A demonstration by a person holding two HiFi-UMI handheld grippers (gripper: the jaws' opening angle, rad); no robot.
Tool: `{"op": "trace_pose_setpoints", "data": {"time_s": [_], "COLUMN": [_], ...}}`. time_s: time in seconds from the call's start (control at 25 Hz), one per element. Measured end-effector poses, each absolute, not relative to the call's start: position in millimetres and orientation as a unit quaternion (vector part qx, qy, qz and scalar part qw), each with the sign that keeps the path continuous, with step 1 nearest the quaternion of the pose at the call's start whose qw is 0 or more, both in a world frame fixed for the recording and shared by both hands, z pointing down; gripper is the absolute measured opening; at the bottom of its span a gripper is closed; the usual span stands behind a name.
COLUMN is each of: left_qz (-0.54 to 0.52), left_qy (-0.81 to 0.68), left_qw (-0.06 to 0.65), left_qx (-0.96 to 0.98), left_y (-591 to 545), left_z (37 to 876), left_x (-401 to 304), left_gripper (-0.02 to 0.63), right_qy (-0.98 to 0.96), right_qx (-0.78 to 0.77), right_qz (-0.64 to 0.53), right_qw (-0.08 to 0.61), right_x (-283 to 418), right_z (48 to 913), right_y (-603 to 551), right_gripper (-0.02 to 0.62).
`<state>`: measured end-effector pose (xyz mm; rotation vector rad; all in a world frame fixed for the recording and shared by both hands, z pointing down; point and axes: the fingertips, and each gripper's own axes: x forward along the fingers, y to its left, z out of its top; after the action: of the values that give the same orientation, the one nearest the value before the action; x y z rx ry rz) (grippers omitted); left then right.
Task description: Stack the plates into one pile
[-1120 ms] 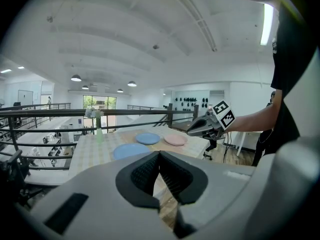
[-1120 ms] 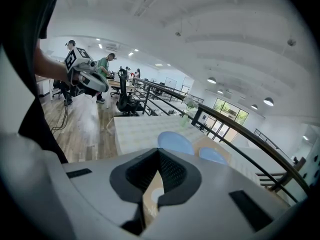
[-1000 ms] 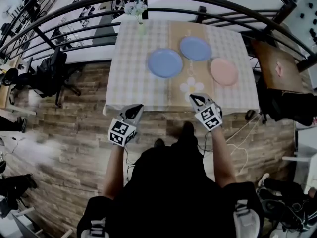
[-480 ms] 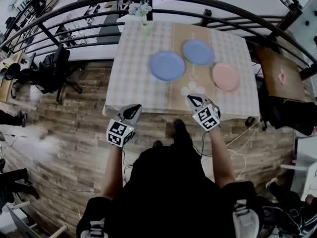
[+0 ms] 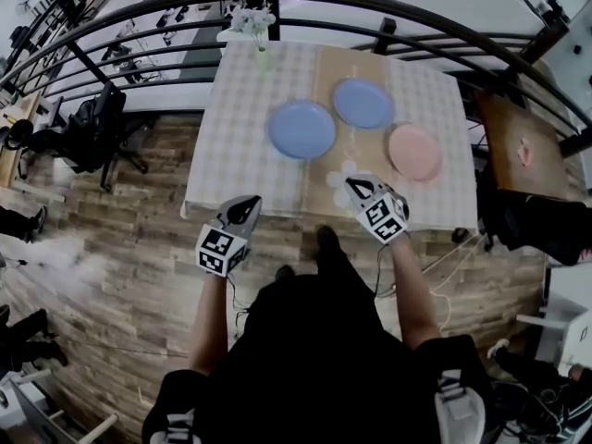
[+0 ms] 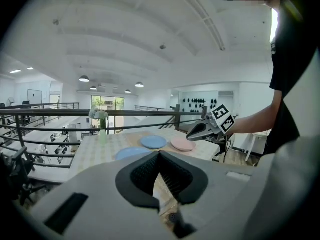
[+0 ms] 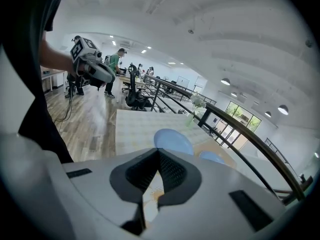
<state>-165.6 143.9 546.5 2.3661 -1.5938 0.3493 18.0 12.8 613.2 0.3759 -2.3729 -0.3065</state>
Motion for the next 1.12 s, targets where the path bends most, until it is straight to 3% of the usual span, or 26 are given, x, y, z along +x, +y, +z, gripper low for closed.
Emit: {"op": "trace_pose_setpoints", "data": {"time_s": [1.12], "left_qz": [0.11], "left_qy": [-0.615], "left_qw": [0.159], "left_qx": [0.765], "left_y": [92.6], "left_z": [555.2], "left_x": [-177.7], "left_gripper": [0.002], "right_qy": [-0.912], "right_qx": [0.052], "right_qz": [-0.15], "right_qw": [0.377], "right_x": [-15.5], "right_z": [640.5], "right_y": [-64.1], "right_gripper": [-0.002]}}
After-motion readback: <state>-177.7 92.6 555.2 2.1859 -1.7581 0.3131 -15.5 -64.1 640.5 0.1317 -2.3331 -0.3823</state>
